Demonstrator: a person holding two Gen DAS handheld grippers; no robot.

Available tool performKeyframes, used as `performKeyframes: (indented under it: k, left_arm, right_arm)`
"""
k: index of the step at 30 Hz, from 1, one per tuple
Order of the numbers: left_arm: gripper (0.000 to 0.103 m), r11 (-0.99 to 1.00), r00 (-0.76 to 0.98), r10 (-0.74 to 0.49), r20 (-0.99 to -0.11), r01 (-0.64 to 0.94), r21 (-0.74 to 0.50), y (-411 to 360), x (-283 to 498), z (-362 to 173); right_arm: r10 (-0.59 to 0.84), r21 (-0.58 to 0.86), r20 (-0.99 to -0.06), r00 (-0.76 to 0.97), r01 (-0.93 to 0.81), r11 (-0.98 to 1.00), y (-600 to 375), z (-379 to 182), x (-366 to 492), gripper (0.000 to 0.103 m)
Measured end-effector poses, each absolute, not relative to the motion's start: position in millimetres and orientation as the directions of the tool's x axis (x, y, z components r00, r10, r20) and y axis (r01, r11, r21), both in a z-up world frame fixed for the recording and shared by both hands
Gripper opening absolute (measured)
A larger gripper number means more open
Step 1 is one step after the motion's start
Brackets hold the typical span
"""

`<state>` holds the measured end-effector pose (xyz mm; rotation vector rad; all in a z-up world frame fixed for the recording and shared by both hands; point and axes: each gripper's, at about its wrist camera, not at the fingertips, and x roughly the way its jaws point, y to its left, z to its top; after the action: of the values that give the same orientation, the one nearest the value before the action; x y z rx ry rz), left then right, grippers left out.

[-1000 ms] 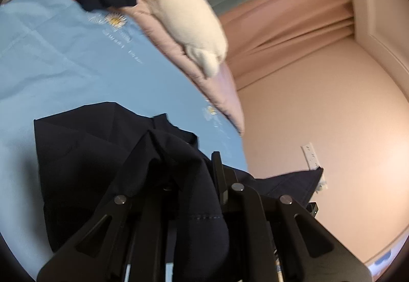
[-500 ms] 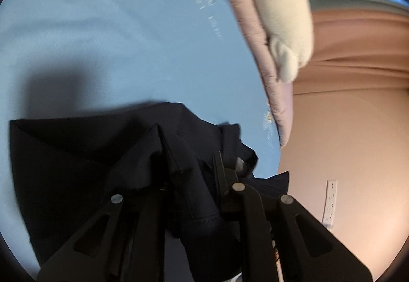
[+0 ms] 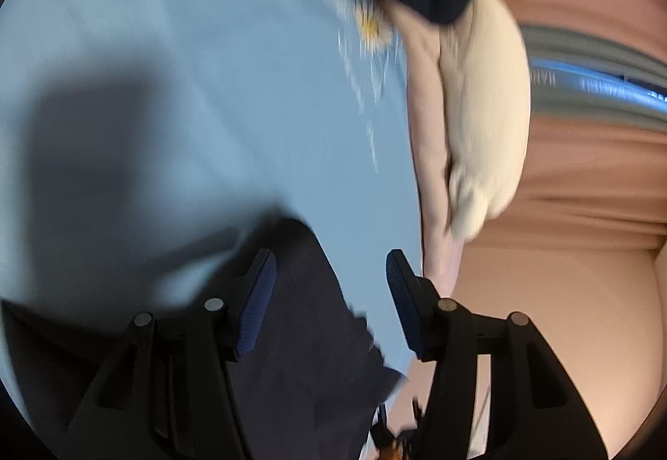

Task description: Fold large clothes

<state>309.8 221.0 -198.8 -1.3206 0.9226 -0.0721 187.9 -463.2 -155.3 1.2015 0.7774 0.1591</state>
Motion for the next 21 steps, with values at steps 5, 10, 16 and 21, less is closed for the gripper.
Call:
performKeyframes:
  k: [5,10,16,21]
  left_arm:
    - [0.055,0.639,0.580,-0.431,-0.691,-0.345,-0.687,207,287,-153]
    - [0.055,0.914,0.515,-0.303,-0.802,-0.081,-0.397,145,237,-132]
    - [0.055,0.938,0.527,-0.333,-0.782,0.266,-0.220,50,172,-152]
    - [0.057,0.968,0.517,-0.188,-0.835,0.241,-0.069,36,169,-199]
  right_arm:
    - [0.431,0.832,-0.468,0.771,0.220,0.510,-465,-129,151,0.070]
    - [0.351,0.587,-0.587,0.730,0.086,0.805,-410,-97,108,0.070]
    - [0.235,0.177,-0.675,0.700,-0.155,0.972,-303,-95,53,0.062]
    - [0.072,-0.040,-0.774,0.629,-0.161,0.986,-276,-133,50,0.061]
